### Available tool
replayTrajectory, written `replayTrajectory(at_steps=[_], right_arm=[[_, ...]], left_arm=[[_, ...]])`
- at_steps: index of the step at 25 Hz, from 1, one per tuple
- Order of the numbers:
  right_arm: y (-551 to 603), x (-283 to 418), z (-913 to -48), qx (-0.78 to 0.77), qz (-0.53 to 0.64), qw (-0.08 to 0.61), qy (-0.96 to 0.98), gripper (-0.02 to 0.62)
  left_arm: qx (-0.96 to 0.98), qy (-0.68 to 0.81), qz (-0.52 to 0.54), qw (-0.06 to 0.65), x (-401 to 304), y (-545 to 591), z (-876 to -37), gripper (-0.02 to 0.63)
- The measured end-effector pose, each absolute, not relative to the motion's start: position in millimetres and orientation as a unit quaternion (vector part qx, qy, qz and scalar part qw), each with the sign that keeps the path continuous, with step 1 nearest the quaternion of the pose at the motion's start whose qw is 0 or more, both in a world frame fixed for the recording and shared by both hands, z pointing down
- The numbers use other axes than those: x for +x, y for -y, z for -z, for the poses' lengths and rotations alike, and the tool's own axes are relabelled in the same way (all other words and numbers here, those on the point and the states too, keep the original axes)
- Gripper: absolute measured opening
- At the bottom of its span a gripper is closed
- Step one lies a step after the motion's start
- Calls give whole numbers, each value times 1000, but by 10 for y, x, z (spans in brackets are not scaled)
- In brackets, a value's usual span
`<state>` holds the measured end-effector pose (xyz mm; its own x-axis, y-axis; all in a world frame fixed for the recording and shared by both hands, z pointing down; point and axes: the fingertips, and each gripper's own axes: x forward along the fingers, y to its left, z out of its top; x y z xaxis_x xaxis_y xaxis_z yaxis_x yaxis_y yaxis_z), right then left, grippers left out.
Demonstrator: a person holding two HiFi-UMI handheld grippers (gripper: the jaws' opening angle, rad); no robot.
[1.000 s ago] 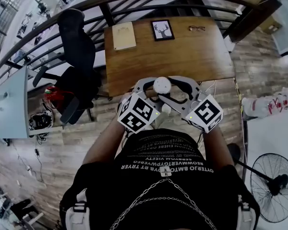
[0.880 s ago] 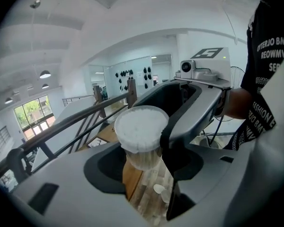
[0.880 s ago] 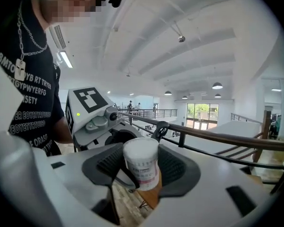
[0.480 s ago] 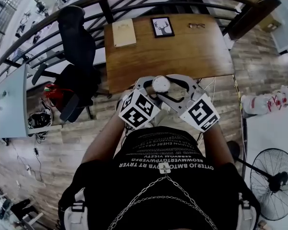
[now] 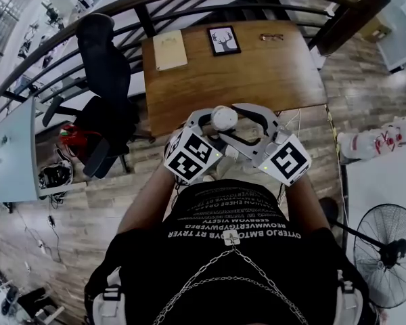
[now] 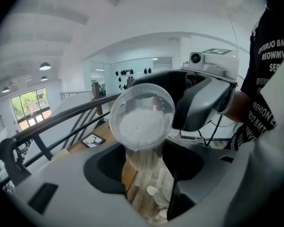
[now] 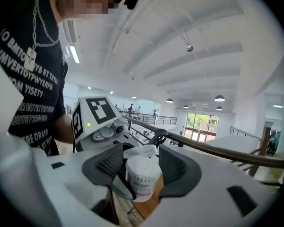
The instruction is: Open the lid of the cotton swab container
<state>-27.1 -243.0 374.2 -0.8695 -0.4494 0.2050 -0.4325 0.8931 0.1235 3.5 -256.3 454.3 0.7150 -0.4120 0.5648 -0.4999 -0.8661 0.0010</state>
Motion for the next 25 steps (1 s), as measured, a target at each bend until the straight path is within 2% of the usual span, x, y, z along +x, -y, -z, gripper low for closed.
replayTrajectory(at_steps=[4,5,8,11,21,25], right_arm=[[2401,-24,-3592,242,-18,50,969,236],[2415,48,-3580,248,-22,40,968,211],[2515,193,-3672,280,-24,52,958,32],[2505,131,-3753,275,-13,77,958,28],[2410,0,-3547,252,-16,39,967,28],[2378,-111,-3511,241,4,46,969,28]], left_arm=[[921,251,-288,75,9,2589,-4516,259],[921,253,-287,75,-2,2595,-4511,259],[922,254,-282,78,-18,2595,-4477,261],[922,253,-283,76,16,2576,-4440,261],[919,251,-297,61,67,2501,-4470,261],[918,243,-307,62,94,2456,-4538,261]])
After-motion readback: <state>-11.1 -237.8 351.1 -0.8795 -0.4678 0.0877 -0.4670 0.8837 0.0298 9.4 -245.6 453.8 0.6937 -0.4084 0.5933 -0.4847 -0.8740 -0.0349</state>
